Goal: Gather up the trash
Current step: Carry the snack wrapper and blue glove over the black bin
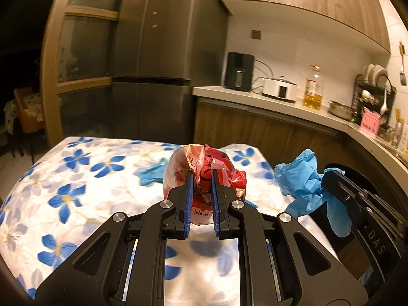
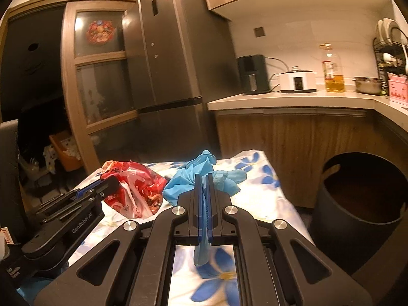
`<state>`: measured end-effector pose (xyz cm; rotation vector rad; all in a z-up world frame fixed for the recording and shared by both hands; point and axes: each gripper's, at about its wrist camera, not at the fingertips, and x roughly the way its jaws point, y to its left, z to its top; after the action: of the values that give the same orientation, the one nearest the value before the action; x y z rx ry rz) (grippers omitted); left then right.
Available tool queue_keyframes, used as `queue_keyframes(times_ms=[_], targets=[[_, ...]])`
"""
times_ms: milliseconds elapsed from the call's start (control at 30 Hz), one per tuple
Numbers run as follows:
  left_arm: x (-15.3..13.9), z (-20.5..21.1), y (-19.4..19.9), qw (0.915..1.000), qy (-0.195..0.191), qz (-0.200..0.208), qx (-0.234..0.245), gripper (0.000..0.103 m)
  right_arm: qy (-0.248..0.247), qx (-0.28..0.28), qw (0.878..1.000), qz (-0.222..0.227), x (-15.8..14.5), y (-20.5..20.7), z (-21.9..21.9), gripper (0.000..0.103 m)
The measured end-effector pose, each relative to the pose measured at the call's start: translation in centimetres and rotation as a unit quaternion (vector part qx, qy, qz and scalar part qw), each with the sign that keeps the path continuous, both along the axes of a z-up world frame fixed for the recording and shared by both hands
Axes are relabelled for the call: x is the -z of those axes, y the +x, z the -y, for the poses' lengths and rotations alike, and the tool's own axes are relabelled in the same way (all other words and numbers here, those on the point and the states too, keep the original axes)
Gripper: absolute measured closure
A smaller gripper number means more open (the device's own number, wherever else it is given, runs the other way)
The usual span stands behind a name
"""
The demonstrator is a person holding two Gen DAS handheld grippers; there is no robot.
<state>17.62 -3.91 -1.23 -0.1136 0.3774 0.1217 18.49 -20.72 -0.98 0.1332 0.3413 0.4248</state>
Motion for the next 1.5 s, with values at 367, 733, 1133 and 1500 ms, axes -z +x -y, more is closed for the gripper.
queue_keyframes(times_ms=[367, 733, 1133, 1500], targets=[[-0.4, 6.7, 1.9, 0.9975, 0.011, 0.008, 0.069, 0.091, 0.014, 0.062, 0.998, 0.009, -0.5, -0.2, 6.6, 0.1], [-0.3, 12.2, 3.6, 0.9922, 0.025, 0.011, 0.122, 0.091, 0.024, 0.122, 0.992, 0.012, -0.6, 0.0, 11.8, 0.1], [-0.3, 16.6, 5.2, 0.9856, 0.029, 0.017, 0.166, 0.091, 0.026, 0.192, 0.981, 0.02, -0.8, 0.2, 16.4, 0.1], [-1.0, 20.9, 7.4, 0.9764, 0.021, 0.035, 0.212, 0.091, 0.027, 0.233, 0.972, 0.024, -1.0, 1.6, 19.0, 0.1]])
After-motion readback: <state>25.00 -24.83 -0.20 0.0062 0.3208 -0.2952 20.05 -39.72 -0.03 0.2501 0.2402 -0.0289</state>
